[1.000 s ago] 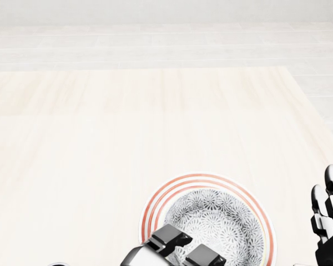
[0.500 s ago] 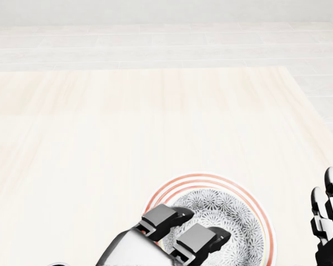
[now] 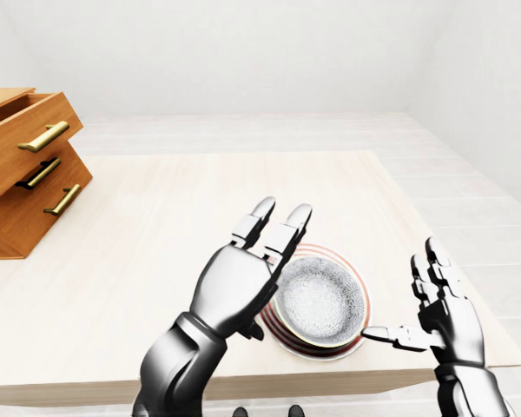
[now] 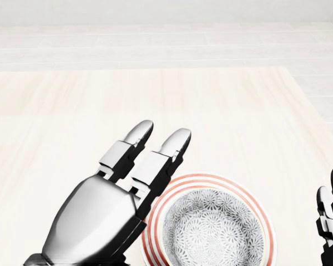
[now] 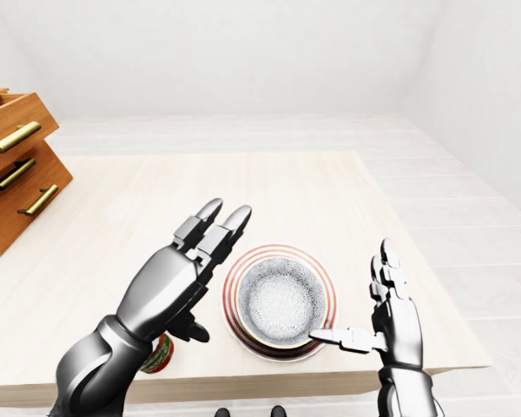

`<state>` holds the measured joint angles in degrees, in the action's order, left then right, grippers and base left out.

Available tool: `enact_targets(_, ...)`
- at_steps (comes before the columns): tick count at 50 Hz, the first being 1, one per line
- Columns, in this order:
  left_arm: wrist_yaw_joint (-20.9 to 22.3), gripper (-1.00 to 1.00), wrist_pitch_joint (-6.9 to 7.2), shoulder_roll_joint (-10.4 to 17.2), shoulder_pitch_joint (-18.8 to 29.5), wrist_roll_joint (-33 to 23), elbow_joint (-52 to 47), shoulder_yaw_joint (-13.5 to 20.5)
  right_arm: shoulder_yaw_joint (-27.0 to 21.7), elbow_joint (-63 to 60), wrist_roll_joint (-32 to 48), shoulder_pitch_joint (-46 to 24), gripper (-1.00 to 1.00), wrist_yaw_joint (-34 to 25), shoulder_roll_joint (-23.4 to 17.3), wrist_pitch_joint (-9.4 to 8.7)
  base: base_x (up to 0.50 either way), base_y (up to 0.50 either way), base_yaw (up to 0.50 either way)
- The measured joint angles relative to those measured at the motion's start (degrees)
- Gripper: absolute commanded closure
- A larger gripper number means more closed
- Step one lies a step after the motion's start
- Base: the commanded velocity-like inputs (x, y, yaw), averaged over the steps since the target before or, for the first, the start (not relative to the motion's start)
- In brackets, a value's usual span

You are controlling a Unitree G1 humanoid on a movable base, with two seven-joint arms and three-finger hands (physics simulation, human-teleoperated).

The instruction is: Put the bowl on the plate.

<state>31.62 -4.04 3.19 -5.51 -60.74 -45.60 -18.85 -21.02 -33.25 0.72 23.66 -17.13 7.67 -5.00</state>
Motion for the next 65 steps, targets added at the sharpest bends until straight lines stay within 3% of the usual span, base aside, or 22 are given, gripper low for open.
enact_targets(7, 2.34, -1.00, 0.46, -1.00, 3.43, 2.18, 0.47, 4.81, -0.55, -0.66, 0.03, 0.40, -1.00, -0.53, 0.42, 0.00, 0.00, 0.00, 0.00)
enact_targets(11, 3.49, -1.00, 1.50, -1.72, 4.84, 3.44, 0.39, 6.90, -0.78, -0.95, 0.13, 0.55, -1.00, -0.82, 0.69, 0.00, 0.00, 0.00, 0.00)
enact_targets(25, 6.10, -1.00, 9.04, -3.08, 9.62, 8.87, -0.33, 13.32, -1.43, -1.68, 0.41, 1.03, -1.00, -1.71, 1.53, 0.00, 0.00, 0.00, 0.00)
enact_targets(45, 5.11, -1.00, 9.04, 0.11, 15.69, 17.94, 0.57, 21.27, -1.83, -2.53, 0.73, 1.05, -1.00, -2.33, 2.03, 0.00, 0.00, 0.00, 0.00)
enact_targets(65, 1.40, -1.00, 9.04, 4.04, 15.32, 25.08, 3.20, 26.23, -3.33, -5.63, 0.67, 2.87, -1.00, -4.20, 3.55, 0.00, 0.00, 0.00, 0.00)
